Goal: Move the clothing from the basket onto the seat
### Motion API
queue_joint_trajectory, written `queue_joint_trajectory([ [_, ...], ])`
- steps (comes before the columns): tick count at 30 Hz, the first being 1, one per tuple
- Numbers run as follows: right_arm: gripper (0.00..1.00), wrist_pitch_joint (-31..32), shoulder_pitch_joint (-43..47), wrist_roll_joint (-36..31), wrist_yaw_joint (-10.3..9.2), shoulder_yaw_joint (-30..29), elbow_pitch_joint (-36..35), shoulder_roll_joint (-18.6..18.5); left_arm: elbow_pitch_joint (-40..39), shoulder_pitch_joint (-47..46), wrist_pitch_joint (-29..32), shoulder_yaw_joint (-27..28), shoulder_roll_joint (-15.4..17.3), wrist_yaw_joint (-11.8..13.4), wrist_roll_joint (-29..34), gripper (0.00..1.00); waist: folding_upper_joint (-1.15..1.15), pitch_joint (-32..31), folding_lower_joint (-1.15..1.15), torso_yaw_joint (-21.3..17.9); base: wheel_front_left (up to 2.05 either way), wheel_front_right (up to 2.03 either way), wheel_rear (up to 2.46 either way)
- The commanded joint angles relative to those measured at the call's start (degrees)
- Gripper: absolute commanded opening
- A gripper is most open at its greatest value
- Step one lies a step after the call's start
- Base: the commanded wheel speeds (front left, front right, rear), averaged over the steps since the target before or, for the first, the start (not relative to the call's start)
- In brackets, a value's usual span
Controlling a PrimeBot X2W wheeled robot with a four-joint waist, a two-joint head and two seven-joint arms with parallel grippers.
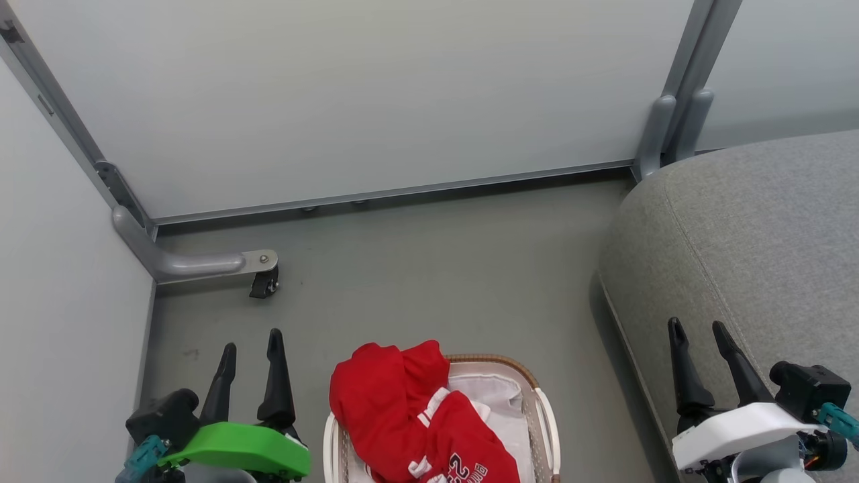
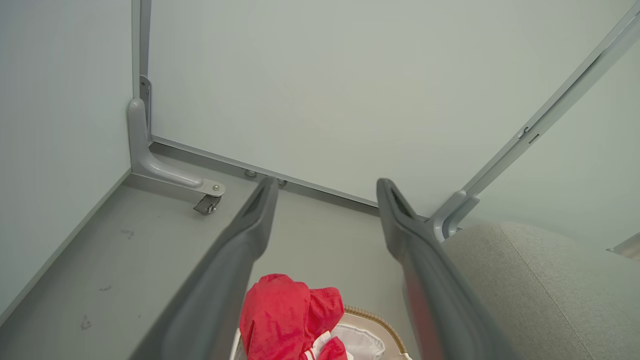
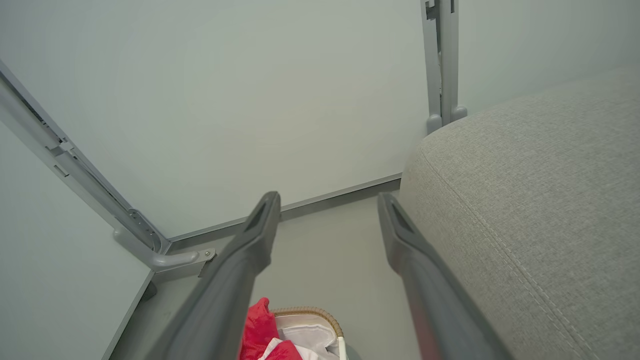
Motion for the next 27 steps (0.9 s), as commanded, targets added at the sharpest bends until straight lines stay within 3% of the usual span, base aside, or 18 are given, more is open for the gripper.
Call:
queue_joint_trajectory([
  [1,1.00,-0.5,0.7,-1.6,0.02,0.1,-0.8,-0.4,-0.5,0.5,-0.5,-0.3,0.4,0.3,1.4,1.00,0.00,0.0,0.00,0.1,0.00,0.00,0.00],
  [27,1.00,-3.7,1.7,-14.3,0.03,1.1,-1.8,-0.5,1.6,1.5,-3.6,-2.4,0.5,1.6,11.4,1.00,0.00,0.2,0.00,0.7,0.00,0.00,0.00],
])
